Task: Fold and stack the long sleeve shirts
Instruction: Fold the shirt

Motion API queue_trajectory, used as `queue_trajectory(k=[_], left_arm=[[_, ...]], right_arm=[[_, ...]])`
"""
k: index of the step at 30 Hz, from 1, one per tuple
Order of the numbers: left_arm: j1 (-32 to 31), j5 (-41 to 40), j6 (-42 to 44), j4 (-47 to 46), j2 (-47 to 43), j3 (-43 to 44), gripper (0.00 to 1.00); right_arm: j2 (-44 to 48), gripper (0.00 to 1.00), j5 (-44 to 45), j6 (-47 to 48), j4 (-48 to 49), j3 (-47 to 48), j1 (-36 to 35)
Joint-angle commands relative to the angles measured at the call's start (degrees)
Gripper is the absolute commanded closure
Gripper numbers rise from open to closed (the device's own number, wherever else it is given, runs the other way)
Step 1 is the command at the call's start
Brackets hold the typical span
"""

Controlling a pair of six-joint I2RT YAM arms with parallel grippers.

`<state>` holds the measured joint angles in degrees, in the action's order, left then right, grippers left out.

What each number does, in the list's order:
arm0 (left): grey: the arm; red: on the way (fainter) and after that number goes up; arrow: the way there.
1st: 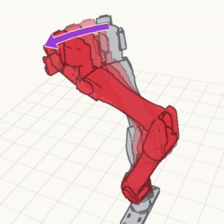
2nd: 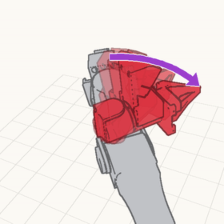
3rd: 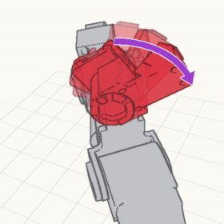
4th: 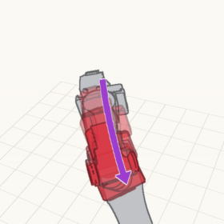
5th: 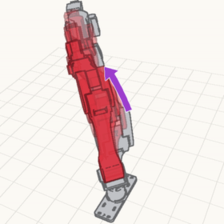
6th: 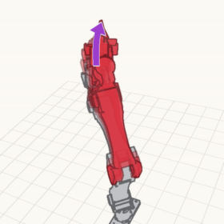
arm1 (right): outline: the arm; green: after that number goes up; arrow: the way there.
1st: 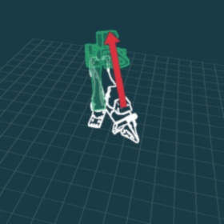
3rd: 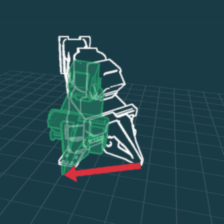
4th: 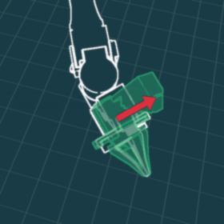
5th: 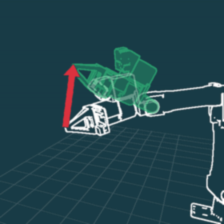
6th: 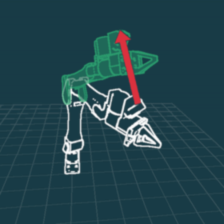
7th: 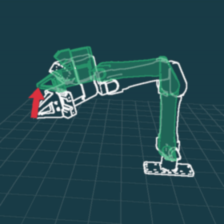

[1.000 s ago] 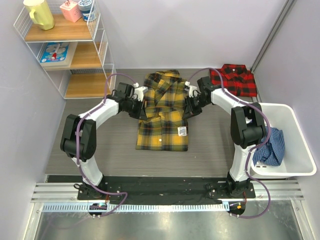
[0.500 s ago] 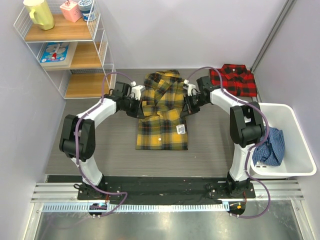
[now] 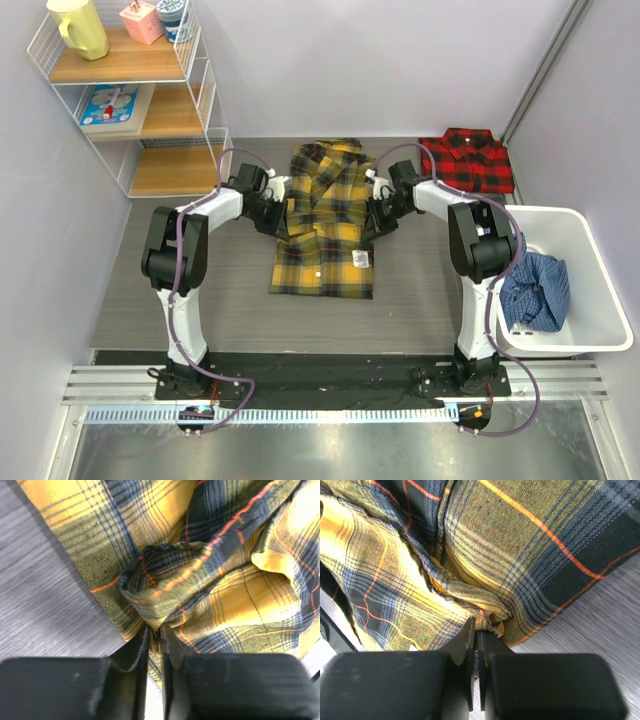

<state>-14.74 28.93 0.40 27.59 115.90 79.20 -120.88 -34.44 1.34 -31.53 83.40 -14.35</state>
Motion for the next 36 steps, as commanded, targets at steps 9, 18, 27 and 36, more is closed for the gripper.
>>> queue_trajectory(k=[9, 18, 27, 36], left_arm=[[8.32, 17.02, -7.70, -6.24, -18.41, -4.40, 0.38], [-0.35, 30.93, -19.98, -12.63, -22.12, -16.95, 0.25], [2.33, 26.10, -26.76, -20.83, -1.76, -19.43, 0.26], [0.87, 34.96, -22.02, -16.35, -22.18, -26.63, 0.14]], right_arm=[[11.96, 0.35, -1.42, 4.88, -9.07, 7.74, 1.60], [14.88, 0.05, -23.30, -8.88, -0.49, -5.22, -5.40], [-0.65, 0.03, -22.35, -13.40, 8.95, -16.60, -2.45], [15.54, 0.00, -29.18, -9.67, -2.50, -15.78, -1.46]])
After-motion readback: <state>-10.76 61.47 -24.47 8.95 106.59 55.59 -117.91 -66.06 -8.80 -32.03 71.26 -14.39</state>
